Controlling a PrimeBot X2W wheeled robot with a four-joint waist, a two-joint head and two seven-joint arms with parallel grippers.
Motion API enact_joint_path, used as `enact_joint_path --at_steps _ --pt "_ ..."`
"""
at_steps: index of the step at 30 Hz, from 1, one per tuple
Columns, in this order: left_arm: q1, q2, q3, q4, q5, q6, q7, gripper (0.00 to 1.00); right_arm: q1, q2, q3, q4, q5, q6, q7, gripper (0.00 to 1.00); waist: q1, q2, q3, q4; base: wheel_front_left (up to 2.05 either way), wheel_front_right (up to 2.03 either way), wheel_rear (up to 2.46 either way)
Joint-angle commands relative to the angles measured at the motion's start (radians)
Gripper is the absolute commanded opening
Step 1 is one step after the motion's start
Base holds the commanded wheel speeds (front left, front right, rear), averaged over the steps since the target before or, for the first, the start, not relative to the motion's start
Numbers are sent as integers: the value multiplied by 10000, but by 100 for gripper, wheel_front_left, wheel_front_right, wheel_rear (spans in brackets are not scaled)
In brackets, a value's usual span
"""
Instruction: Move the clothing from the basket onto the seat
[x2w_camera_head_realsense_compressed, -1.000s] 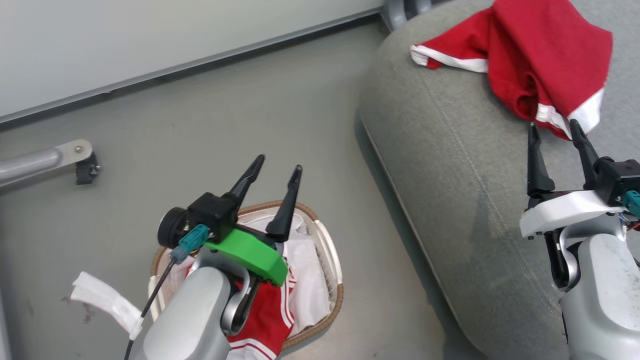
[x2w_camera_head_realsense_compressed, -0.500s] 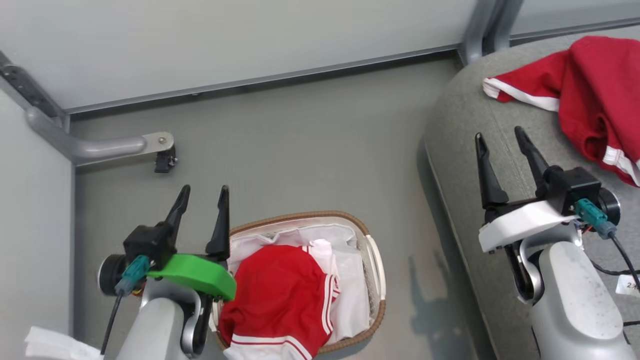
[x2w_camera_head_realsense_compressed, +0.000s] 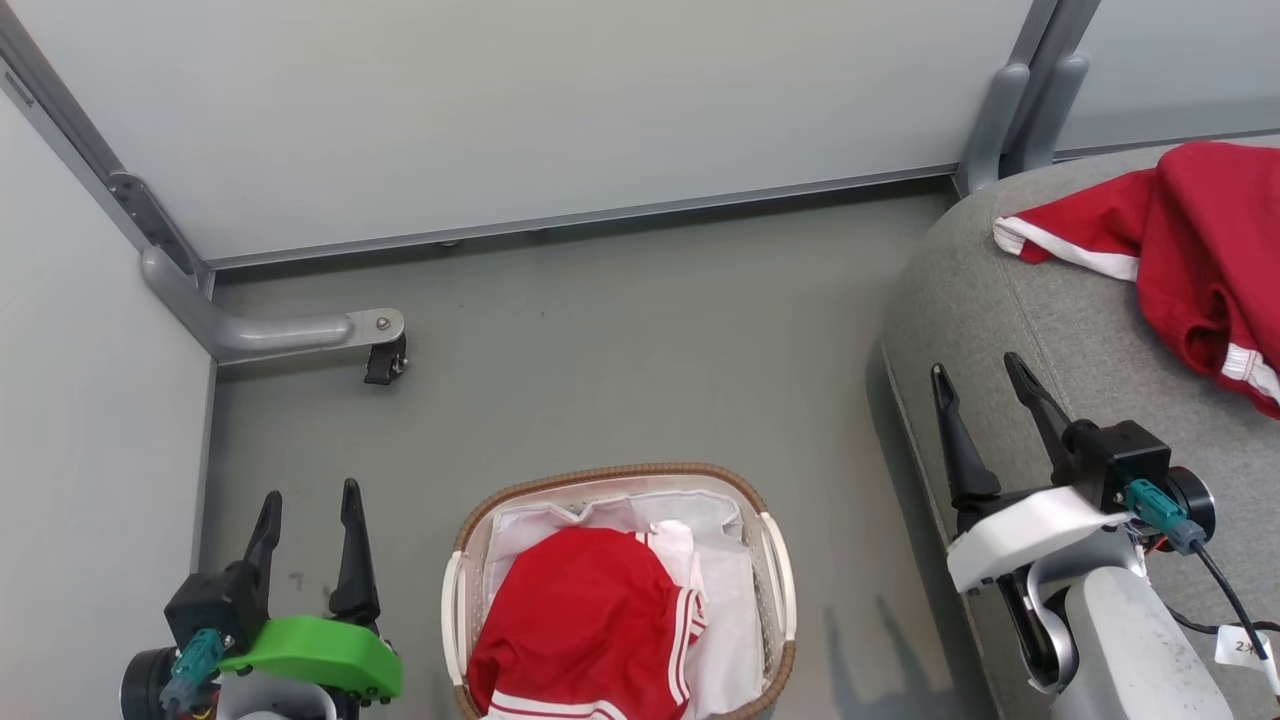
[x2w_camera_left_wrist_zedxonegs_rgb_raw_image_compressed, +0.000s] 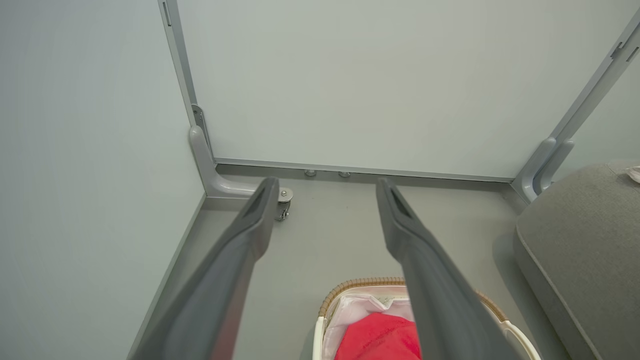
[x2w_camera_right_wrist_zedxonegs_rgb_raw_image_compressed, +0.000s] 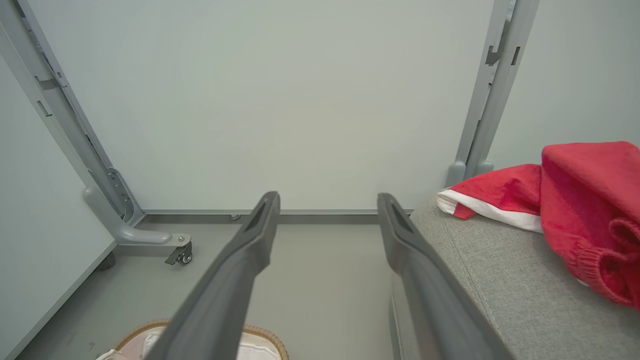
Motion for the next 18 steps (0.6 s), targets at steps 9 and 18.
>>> enact_joint_path --at_steps 9,18 --pt "739 -4 -144 -208 -152 -58 5 100 562 -5 30 -34 141 -14 -2 100 1 0 -207 8 0 0 0" --pt "-239 0 -997 344 -268 -113 7 100 -147 -7 206 -372 388 -14 -2 100 1 0 788 -85 0 0 0"
